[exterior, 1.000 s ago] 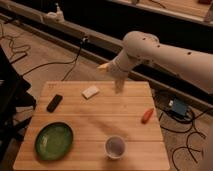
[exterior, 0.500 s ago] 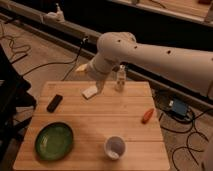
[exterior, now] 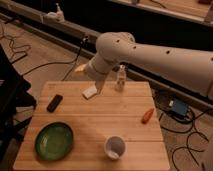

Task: Place the eraser in the ceramic cup

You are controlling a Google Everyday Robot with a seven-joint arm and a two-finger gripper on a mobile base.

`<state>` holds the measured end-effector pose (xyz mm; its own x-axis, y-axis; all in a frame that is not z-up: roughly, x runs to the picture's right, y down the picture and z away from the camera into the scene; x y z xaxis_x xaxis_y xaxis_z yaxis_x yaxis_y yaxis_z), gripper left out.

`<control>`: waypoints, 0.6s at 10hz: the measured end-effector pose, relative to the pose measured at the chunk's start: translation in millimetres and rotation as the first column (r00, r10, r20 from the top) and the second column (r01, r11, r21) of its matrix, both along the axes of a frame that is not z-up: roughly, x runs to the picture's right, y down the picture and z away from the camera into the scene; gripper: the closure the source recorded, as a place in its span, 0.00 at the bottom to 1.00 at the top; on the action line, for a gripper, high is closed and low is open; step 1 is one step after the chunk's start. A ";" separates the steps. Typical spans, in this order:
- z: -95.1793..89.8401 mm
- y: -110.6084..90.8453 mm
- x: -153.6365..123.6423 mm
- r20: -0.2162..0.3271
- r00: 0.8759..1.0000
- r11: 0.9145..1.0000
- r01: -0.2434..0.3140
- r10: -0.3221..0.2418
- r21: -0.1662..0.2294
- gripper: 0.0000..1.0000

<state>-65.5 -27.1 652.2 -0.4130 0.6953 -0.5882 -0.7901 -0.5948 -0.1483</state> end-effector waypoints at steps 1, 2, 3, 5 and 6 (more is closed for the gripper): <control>5.2 0.5 4.4 -0.015 1.000 1.000 0.009 -0.009 -0.002 0.20; 21.6 2.1 8.5 -0.046 0.998 0.999 0.042 -0.042 -0.009 0.20; 38.5 4.2 4.3 -0.063 0.995 0.997 0.077 -0.078 -0.019 0.20; 68.4 9.2 -16.7 -0.070 0.989 0.991 0.127 -0.130 -0.043 0.20; 81.4 11.1 -29.1 -0.064 0.988 0.989 0.138 -0.141 -0.055 0.20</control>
<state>-94.6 -16.0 733.6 -0.3539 0.7190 -0.5982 -0.8730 -0.4834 -0.0645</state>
